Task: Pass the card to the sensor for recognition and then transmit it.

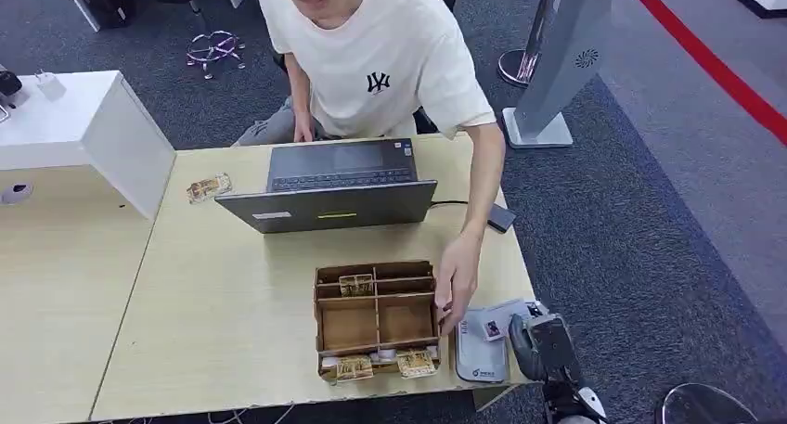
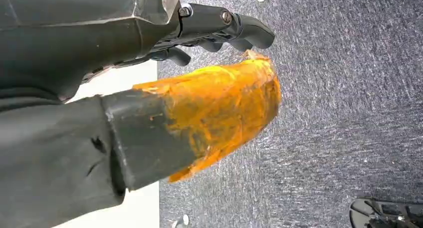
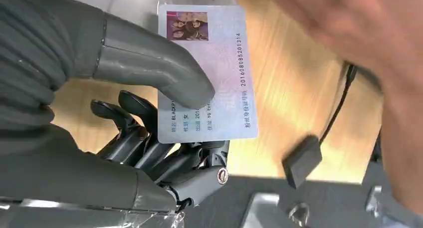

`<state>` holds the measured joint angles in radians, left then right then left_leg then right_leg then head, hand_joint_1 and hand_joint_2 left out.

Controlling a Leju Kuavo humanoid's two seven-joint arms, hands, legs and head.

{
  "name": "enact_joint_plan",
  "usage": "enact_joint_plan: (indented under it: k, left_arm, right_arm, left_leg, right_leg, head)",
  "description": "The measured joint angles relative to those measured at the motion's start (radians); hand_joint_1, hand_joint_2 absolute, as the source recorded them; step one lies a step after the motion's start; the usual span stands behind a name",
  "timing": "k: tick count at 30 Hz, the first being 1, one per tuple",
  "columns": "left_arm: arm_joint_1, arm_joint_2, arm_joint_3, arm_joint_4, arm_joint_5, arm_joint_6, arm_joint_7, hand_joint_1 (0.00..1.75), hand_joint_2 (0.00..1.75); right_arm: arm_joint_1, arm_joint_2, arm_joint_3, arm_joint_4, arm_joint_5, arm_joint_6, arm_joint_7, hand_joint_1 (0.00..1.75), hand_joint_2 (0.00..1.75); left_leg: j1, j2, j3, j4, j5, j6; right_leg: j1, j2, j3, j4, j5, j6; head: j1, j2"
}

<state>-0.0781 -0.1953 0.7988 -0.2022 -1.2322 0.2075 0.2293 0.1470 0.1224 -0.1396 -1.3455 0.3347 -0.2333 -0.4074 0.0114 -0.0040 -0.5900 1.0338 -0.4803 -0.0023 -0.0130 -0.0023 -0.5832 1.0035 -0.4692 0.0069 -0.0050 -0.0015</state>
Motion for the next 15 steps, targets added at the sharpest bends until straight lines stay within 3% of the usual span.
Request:
enact_joint_plan:
  k: [6,15]
  left_arm:
    - [0.0,0.004,0.003,0.0,0.0,-0.001,0.0,0.0,0.0]
    - [0.0,0.004,0.013,0.0,0.0,-0.001,0.001,0.0,0.0]
  right_arm:
    - [0.001,-0.022,-0.013,-0.018,-0.019,0.083,0.005,1.75,1.75]
    - [0.01,-0.039,0.014,-0.032,0.154,0.026,0.043,1.75,1.75]
  left_leg:
    - [0.0,0.0,0.0,0.0,0.0,0.0]
    - [0.0,0.0,0.0,0.0,0.0,0.0]
  right_leg:
    - [0.0,0.0,0.0,0.0,0.0,0.0]
    - [0.0,0.0,0.0,0.0,0.0,0.0]
  head:
    - [0.0,0.0]
    - [0.0,0.0]
